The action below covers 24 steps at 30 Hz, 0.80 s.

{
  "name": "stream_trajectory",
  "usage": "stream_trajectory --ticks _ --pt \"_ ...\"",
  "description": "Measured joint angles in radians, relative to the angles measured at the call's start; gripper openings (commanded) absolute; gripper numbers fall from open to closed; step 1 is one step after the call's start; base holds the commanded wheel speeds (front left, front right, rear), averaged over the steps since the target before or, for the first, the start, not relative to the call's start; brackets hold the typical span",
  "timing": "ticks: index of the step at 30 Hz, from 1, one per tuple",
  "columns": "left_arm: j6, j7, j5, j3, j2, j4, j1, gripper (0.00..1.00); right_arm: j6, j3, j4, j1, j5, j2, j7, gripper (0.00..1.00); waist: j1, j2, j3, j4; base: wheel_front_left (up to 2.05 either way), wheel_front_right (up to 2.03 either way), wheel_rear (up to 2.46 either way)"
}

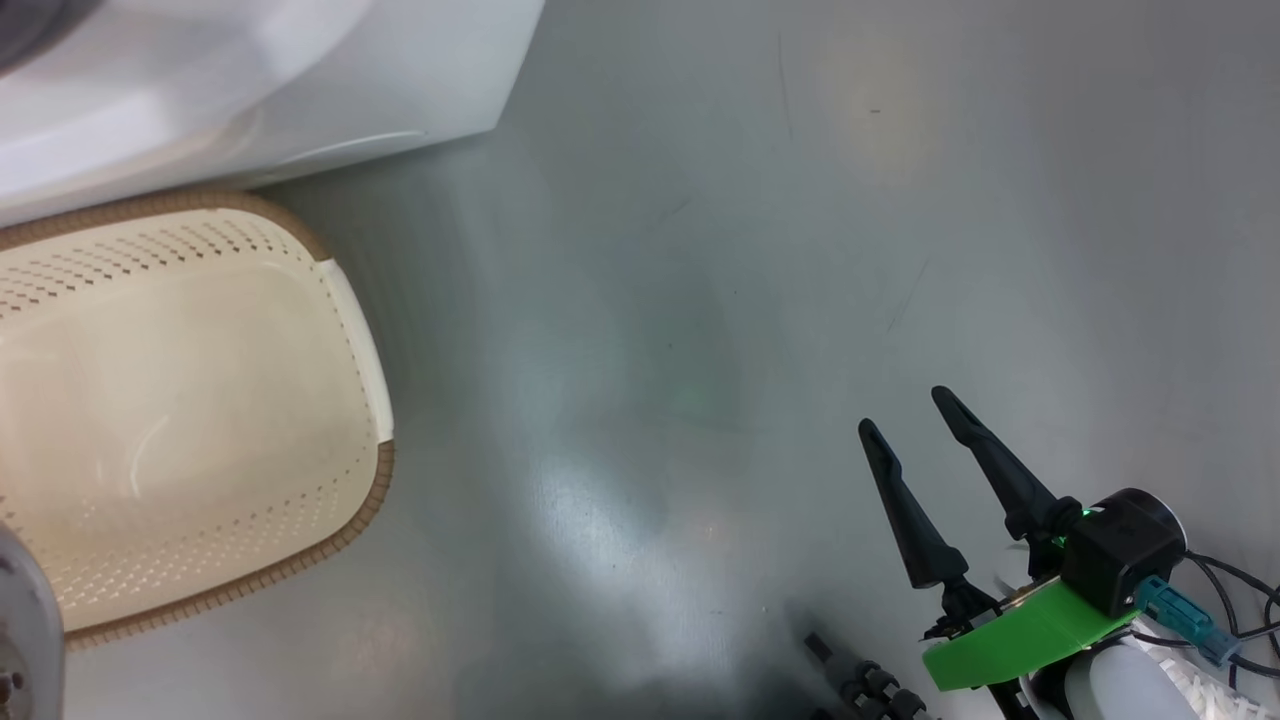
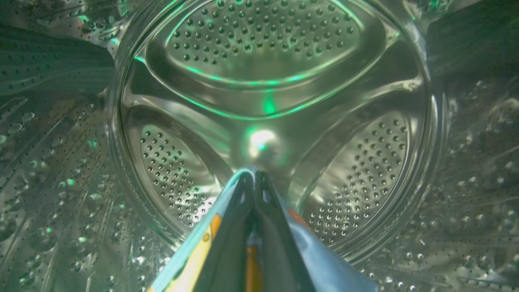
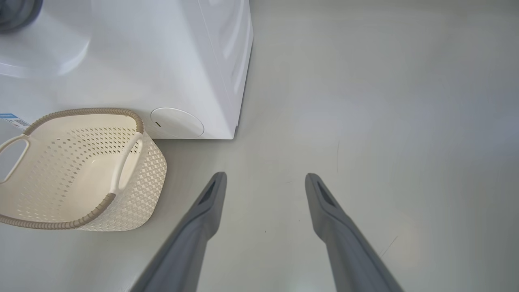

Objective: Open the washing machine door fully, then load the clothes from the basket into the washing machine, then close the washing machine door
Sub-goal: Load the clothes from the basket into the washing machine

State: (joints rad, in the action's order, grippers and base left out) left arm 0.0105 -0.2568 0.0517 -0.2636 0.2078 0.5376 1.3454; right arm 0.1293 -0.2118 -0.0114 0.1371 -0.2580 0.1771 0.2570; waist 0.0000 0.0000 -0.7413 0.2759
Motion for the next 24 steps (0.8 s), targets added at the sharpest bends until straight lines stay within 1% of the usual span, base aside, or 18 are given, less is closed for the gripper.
stream_trajectory --ticks 3,5,9,11,12,13,14,16,17,18,19,20,24 --pt "0.005 0.000 0.000 -0.002 -0.012 -0.042 0.004 0.00 0.000 0.001 0.000 0.000 0.000 0.000 0.000 1.00 0.0001 0.0000 -0.011 -0.005 0.00 0.00 0.00" --pt "0.005 0.000 -0.002 -0.003 -0.012 -0.041 0.004 0.00 0.000 0.001 -0.001 0.002 0.000 -0.001 0.000 1.00 0.0000 0.0000 -0.012 -0.011 0.00 0.00 0.00" --pt "0.004 0.000 -0.016 0.005 -0.014 0.032 0.004 0.00 0.000 -0.001 -0.006 0.002 0.000 -0.004 0.000 1.00 0.0000 0.0000 -0.001 -0.013 0.00 0.00 0.00" --pt "-0.007 0.000 -0.034 0.014 -0.013 0.084 0.004 0.00 0.000 -0.001 -0.010 0.002 0.000 -0.004 0.000 1.00 0.0000 0.0000 0.007 -0.014 0.00 0.00 0.00" --pt "-0.008 0.000 -0.040 0.023 -0.012 0.110 0.004 0.02 0.000 -0.001 -0.012 0.002 0.000 -0.004 0.000 1.00 0.0000 0.0000 0.011 -0.015 0.00 0.00 0.00" --pt "-0.016 0.000 -0.055 0.036 -0.011 0.133 0.004 0.13 0.000 -0.001 -0.012 0.002 0.000 -0.004 0.000 1.00 0.0001 0.0000 0.015 -0.016 0.00 0.00 0.00" --pt "-0.025 0.000 -0.062 0.042 -0.011 0.158 0.005 0.30 0.000 -0.001 -0.014 0.002 0.000 -0.004 0.000 1.00 0.0000 0.0000 0.019 -0.017 0.00 0.00 0.00" --pt "-0.034 0.000 -0.069 0.057 -0.010 0.205 0.007 0.51 0.000 -0.001 -0.017 0.002 0.000 -0.004 0.000 1.00 0.0000 0.0000 0.027 -0.018 0.00 0.00 0.00" --pt "-0.040 0.000 -0.078 0.065 -0.010 0.230 0.008 0.82 0.000 -0.002 -0.018 0.002 0.000 -0.004 0.000 1.00 0.0000 0.0000 0.031 -0.020 0.00 0.00 0.00" --pt "-0.043 0.000 -0.084 0.069 -0.010 0.261 0.011 0.90 0.000 -0.003 -0.019 0.002 0.000 -0.004 0.000 1.00 0.0000 0.0000 0.036 -0.021 0.00 0.00 0.00" --pt "-0.046 0.000 -0.086 0.073 -0.011 0.286 0.011 1.00 0.000 -0.003 -0.020 0.002 0.000 -0.004 0.000 1.00 0.0000 0.0000 0.041 -0.022 0.00 0.00 0.00" --pt "-0.059 0.000 -0.088 0.076 -0.012 0.315 0.013 1.00 0.000 -0.003 -0.022 0.002 0.000 -0.004 0.000 1.00 0.0000 0.0000 0.046 -0.024 0.00 0.00 0.00" --pt "-0.085 0.000 -0.093 0.089 -0.013 0.442 0.022 1.00 0.000 -0.007 -0.031 0.001 0.000 -0.003 0.000 1.00 0.0000 0.0000 0.074 -0.030 0.00 0.00 0.00"
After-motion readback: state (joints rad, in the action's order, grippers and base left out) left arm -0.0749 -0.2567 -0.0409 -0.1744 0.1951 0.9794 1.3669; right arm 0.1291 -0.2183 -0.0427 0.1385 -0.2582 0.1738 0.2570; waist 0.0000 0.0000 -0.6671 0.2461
